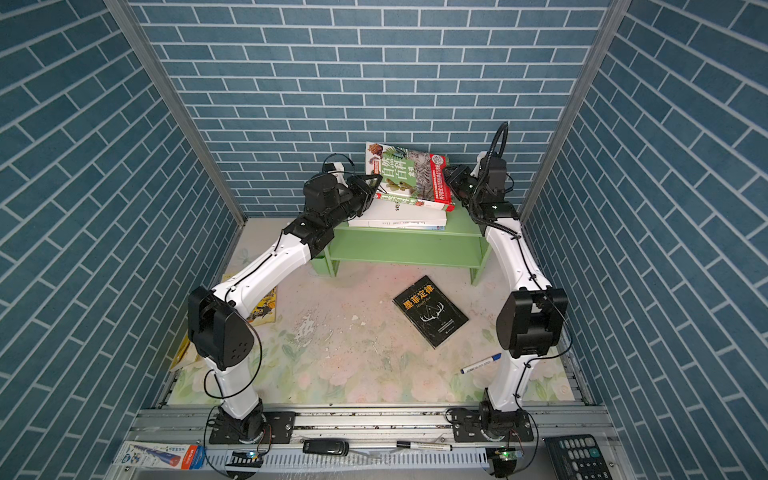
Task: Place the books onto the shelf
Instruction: 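Lower the encyclopedia onto the white book with both grippers, then press the encyclopedia down flat on the white book with both grippers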
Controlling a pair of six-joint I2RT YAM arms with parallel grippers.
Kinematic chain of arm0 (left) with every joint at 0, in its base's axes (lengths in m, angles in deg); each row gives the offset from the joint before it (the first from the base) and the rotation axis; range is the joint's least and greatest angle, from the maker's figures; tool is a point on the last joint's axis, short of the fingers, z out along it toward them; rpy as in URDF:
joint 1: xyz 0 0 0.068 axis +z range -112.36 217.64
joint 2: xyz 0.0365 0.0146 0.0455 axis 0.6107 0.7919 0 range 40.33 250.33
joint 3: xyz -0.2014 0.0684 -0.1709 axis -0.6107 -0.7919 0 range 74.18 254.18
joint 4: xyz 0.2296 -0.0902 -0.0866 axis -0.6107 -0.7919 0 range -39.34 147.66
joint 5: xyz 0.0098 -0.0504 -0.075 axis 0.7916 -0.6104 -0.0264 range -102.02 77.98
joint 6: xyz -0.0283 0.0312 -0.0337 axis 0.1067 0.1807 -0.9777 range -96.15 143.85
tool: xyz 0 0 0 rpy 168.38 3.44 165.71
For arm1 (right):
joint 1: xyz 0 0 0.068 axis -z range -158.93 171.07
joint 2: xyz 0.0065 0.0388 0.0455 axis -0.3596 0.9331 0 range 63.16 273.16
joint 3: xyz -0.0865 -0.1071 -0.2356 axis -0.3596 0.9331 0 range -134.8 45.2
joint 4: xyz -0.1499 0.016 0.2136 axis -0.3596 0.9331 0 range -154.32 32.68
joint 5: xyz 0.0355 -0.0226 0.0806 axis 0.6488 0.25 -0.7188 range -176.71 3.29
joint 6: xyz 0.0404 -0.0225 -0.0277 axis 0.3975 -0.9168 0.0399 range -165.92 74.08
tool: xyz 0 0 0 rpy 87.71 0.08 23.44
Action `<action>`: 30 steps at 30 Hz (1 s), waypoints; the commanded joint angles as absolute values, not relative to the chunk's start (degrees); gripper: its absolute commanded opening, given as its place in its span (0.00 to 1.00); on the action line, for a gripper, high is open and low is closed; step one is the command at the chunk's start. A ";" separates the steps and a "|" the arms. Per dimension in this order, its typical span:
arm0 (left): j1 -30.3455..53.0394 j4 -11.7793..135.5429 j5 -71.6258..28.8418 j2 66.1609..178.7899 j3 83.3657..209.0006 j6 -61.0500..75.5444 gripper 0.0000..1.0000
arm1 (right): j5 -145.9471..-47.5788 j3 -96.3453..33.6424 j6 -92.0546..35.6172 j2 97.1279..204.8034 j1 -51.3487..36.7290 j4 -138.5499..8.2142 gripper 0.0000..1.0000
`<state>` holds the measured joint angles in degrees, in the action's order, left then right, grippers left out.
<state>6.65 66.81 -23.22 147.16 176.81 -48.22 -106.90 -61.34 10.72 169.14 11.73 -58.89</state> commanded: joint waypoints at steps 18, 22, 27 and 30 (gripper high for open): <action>4.66 72.07 -35.70 142.76 176.58 -49.53 0.00 | -110.35 -70.95 10.41 164.83 1.84 -54.55 0.41; 4.86 72.39 -35.70 141.66 174.56 -49.54 0.00 | -109.94 -72.21 10.07 165.80 1.02 -53.22 0.41; 5.09 72.08 -36.28 141.49 174.16 -49.62 0.00 | -108.65 -72.37 9.20 165.90 0.18 -51.77 0.41; 5.18 72.07 -36.23 141.10 173.38 -49.62 0.00 | -108.17 -72.24 8.99 166.30 0.09 -51.41 0.41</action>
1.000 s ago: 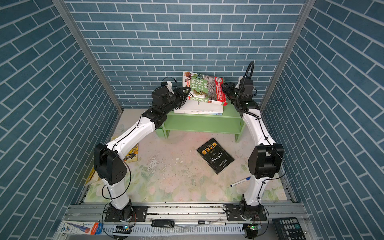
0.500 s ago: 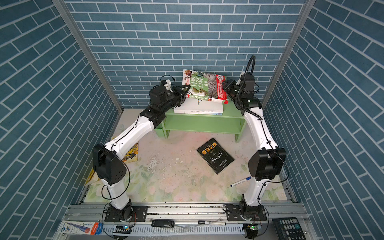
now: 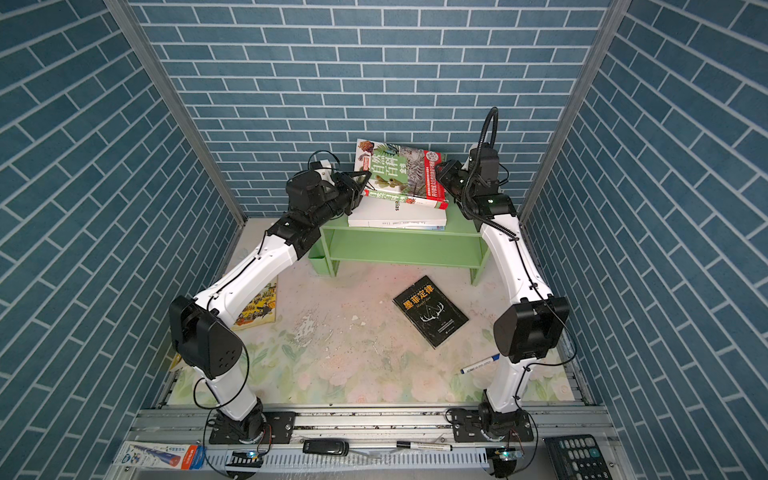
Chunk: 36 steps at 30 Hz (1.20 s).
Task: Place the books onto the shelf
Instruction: 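Press the encyclopedia down flat on the white book with both grippers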
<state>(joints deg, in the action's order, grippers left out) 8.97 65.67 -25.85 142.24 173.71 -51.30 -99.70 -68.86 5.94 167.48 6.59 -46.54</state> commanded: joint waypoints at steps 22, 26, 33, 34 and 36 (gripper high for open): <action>5.95 72.87 -35.87 141.05 168.63 -50.57 0.00 | -104.32 -70.70 6.64 168.28 -0.02 -49.16 0.40; 6.21 72.99 -35.68 140.74 167.84 -50.68 0.00 | -104.03 -70.55 6.24 168.28 -0.02 -48.95 0.40; 6.47 73.22 -35.71 140.17 166.69 -50.94 0.00 | -103.41 -71.06 5.85 168.81 0.02 -48.16 0.40; 6.51 73.22 -35.72 140.09 166.56 -50.94 0.00 | -103.41 -71.15 5.81 168.89 0.00 -48.15 0.40; 6.49 73.37 -35.67 139.81 166.23 -50.94 0.00 | -103.41 -71.23 5.73 168.81 -0.02 -47.91 0.40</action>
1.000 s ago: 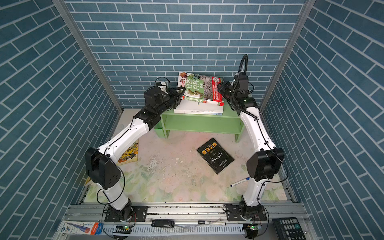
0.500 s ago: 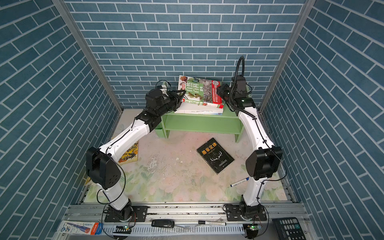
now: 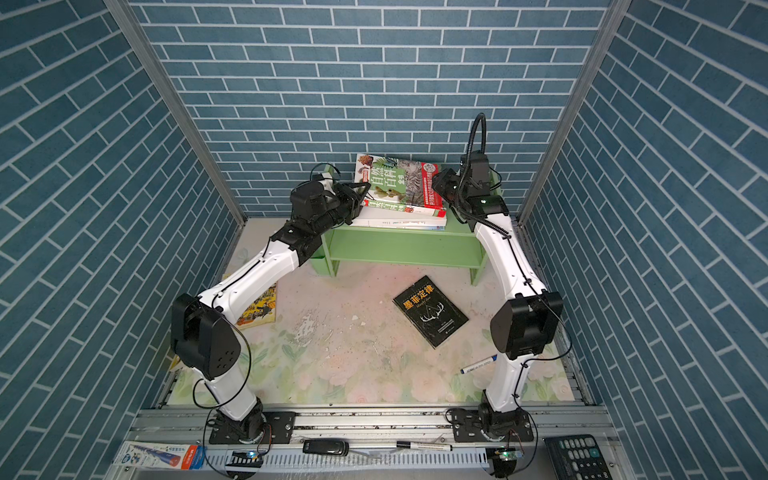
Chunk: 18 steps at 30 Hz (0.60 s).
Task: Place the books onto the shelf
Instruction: 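Press the encyclopedia down flat on the white book with both grippers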
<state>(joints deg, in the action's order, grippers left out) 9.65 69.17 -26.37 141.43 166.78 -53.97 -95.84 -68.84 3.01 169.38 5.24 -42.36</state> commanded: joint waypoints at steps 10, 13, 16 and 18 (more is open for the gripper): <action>6.47 73.83 -36.46 139.57 166.29 -51.20 0.00 | -102.74 -77.58 3.15 169.53 -0.08 -41.72 0.39; 6.47 73.58 -36.49 139.64 166.12 -51.20 0.00 | -101.92 -76.42 3.04 168.90 -0.28 -41.81 0.39; 6.51 73.28 -36.47 139.72 165.95 -51.29 0.00 | -102.22 -76.27 3.04 169.20 -0.35 -41.66 0.39; 6.48 73.38 -36.37 139.65 165.68 -51.47 0.00 | -102.30 -76.26 3.12 169.50 -0.46 -41.64 0.39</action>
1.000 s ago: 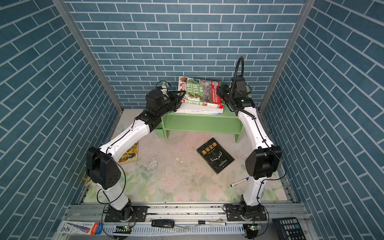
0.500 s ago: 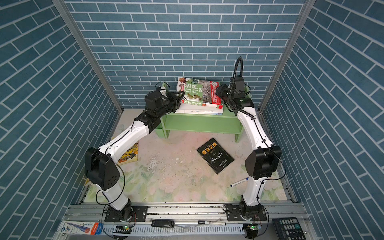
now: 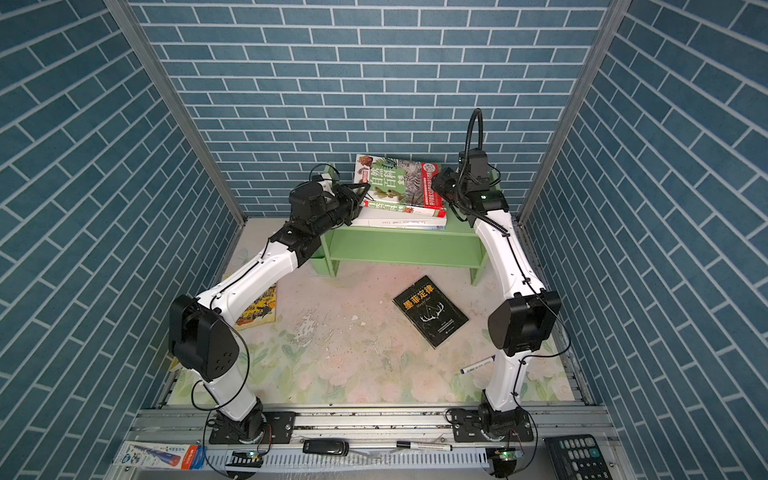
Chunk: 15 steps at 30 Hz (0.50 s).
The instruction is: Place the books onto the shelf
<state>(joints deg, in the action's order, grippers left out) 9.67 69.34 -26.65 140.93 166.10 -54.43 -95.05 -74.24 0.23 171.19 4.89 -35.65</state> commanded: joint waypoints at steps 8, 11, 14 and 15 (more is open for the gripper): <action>6.52 72.68 -35.89 139.11 164.97 -50.94 0.00 | -101.93 -76.09 3.04 170.35 -0.46 -41.26 0.39; 6.48 72.84 -35.93 139.09 164.70 -50.86 0.00 | -101.25 -75.23 2.57 170.26 -0.46 -41.49 0.38; 6.45 72.08 -36.11 138.96 164.93 -49.79 0.06 | -99.67 -72.44 1.06 169.46 -0.55 -43.53 0.37; 6.49 71.55 -35.99 138.73 164.97 -49.27 0.08 | -99.26 -70.84 0.64 169.02 -0.55 -45.02 0.37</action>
<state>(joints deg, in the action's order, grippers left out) 9.67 69.39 -26.63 140.40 165.07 -54.43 -94.11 -72.53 -0.58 171.08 4.56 -36.72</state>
